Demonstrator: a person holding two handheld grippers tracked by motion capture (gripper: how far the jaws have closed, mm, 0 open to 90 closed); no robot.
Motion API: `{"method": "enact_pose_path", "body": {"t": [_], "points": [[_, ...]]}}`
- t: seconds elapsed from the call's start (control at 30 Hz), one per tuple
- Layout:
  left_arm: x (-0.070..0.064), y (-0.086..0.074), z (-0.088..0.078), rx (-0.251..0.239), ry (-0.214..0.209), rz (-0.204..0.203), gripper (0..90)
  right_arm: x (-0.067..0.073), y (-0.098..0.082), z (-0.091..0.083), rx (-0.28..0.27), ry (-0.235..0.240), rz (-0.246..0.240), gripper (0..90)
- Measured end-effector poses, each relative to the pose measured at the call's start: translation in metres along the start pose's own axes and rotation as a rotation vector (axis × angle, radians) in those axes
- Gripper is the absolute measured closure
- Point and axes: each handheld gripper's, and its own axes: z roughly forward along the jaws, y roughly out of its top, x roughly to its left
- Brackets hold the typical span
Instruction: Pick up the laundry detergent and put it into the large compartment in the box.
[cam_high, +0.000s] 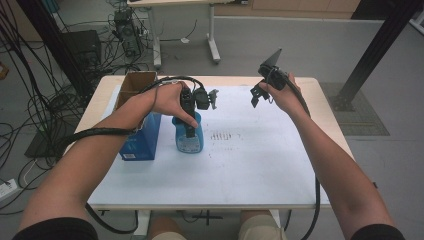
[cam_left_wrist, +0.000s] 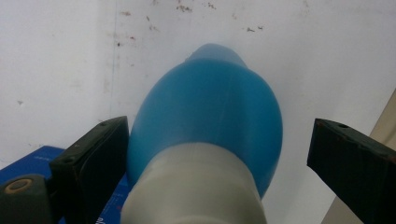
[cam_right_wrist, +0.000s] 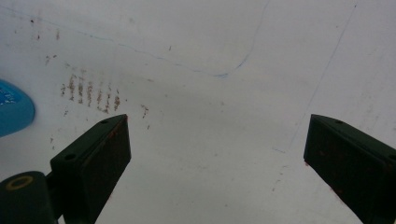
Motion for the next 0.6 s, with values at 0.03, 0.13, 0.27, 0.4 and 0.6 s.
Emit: {"method": "enact_pose_path", "body": {"t": [0.03,0.13,0.27,0.4,0.6], "points": [[-0.0003,-0.0009,-0.0002,-0.006,0.002,-0.003,6.8,0.0000,-0.0003,0.0001,-0.002,0.000,-0.002,7.1],[0.0000,-0.0007,-0.0009,-0.005,0.001,-0.001,6.8,-0.0001,-0.0005,0.0003,-0.004,0.000,-0.007,7.1],[0.0002,-0.0011,-0.0005,-0.005,0.000,-0.003,6.9,0.0003,0.0005,0.0004,0.001,-0.001,-0.006,7.1],[-0.0003,-0.0015,-0.0001,-0.003,0.003,-0.002,6.8,0.0002,0.0002,0.0006,-0.001,0.000,-0.004,7.1],[-0.0005,-0.0015,-0.0004,-0.001,0.001,-0.004,6.8,0.0003,0.0005,0.0008,0.001,-0.001,-0.005,7.1]]}}
